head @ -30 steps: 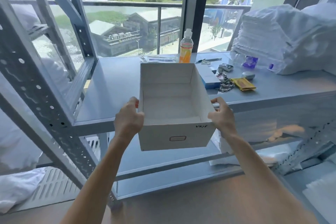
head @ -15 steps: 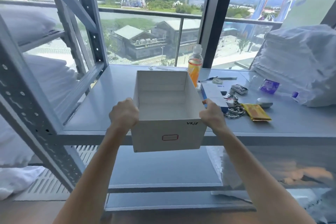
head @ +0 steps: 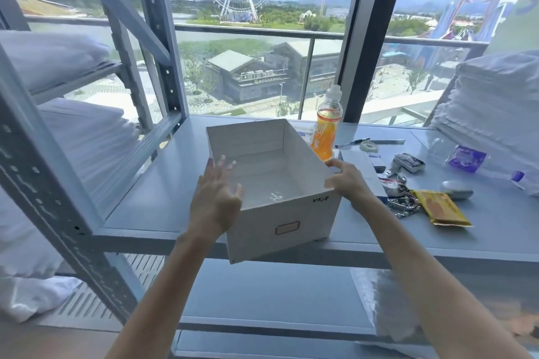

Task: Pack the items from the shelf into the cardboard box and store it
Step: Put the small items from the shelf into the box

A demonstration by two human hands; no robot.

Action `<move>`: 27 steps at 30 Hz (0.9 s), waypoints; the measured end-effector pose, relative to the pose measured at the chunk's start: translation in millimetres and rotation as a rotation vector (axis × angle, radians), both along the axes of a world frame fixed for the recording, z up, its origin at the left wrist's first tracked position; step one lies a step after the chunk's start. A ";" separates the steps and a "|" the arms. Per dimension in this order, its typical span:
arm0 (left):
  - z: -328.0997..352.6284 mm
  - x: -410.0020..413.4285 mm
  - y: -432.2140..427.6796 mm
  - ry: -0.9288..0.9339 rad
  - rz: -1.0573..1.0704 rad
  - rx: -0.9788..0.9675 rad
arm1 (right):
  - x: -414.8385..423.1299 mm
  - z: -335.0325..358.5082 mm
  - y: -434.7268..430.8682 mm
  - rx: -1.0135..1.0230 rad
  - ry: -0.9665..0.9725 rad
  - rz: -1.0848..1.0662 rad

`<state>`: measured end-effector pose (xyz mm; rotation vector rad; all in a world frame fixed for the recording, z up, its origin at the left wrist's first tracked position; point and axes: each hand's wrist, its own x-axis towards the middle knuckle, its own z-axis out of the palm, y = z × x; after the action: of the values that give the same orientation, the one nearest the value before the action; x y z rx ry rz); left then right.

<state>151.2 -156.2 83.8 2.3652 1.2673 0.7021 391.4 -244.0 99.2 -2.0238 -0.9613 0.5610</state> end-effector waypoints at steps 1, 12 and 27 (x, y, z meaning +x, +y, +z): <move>-1.4 2.9 -1.5 0.036 -0.050 0.047 | 4.8 1.2 4.3 0.000 0.035 0.025; -4.1 -4.7 12.7 0.072 -0.526 0.246 | 59.9 8.9 48.8 -0.109 0.113 0.277; -3.8 48.4 16.9 0.070 -0.266 0.524 | -22.5 -2.4 22.9 0.482 -0.653 0.226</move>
<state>199.6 -139.3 80.0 2.9247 0.8351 0.9607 368.9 -221.1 96.8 -1.6756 -1.5483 -0.2416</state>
